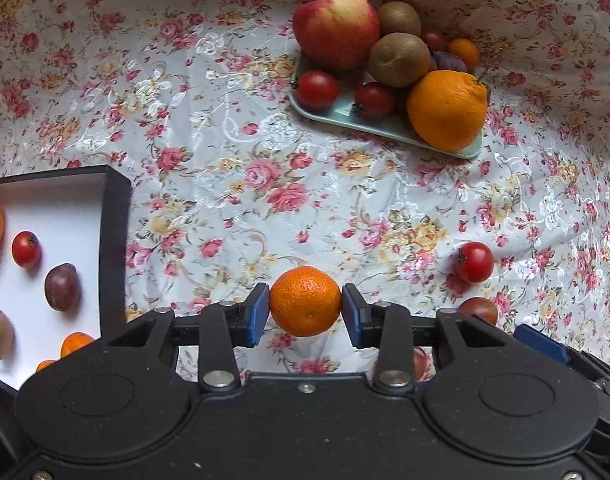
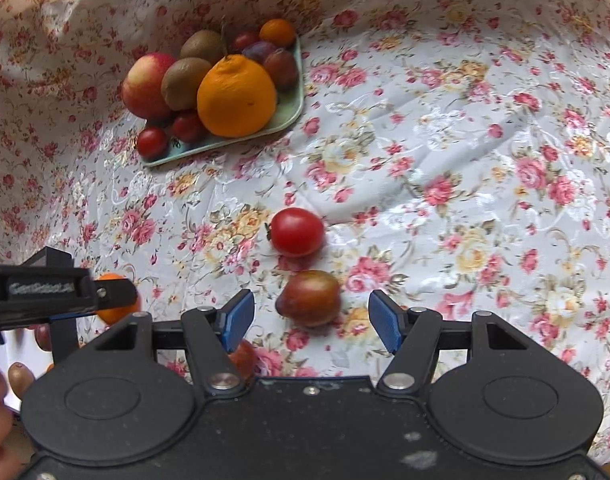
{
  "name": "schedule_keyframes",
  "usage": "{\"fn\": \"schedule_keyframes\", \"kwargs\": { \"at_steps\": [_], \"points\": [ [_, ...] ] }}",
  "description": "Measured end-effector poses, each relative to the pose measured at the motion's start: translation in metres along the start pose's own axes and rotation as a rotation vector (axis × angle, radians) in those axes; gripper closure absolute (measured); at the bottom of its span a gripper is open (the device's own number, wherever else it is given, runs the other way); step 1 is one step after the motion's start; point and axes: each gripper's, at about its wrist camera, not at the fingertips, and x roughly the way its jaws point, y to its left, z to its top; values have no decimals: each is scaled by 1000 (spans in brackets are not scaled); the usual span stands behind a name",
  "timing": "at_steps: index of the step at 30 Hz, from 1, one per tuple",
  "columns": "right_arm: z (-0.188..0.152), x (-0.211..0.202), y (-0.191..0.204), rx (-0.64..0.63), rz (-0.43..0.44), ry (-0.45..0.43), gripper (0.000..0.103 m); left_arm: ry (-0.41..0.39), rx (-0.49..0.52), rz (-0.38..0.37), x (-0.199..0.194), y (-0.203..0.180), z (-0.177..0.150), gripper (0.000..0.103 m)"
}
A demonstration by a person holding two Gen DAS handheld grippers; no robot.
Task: Organize fruits
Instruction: 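Grasp a mandarin with the left tool while the right tool grasps a dark plum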
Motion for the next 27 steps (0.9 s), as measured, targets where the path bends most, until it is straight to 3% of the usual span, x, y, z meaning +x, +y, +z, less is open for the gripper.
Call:
{"fn": "schedule_keyframes", "kwargs": {
  "at_steps": [6,9,10,15,27],
  "points": [
    [-1,14,14,-34,-40,9,40,-14,-22,-10,-10,19,3,56],
    [-3,23,23,-85,-101,1,47,-23,-28,-13,-15,25,3,56],
    [-4,26,25,-105,-120,0,57,-24,-26,-17,-16,26,2,56],
    [-12,29,33,-182,-161,-22,59,-36,-32,-34,-24,35,2,56],
    [0,6,40,-98,-93,-81,59,-85,-88,-23,-40,68,5,56]
  ]
}}
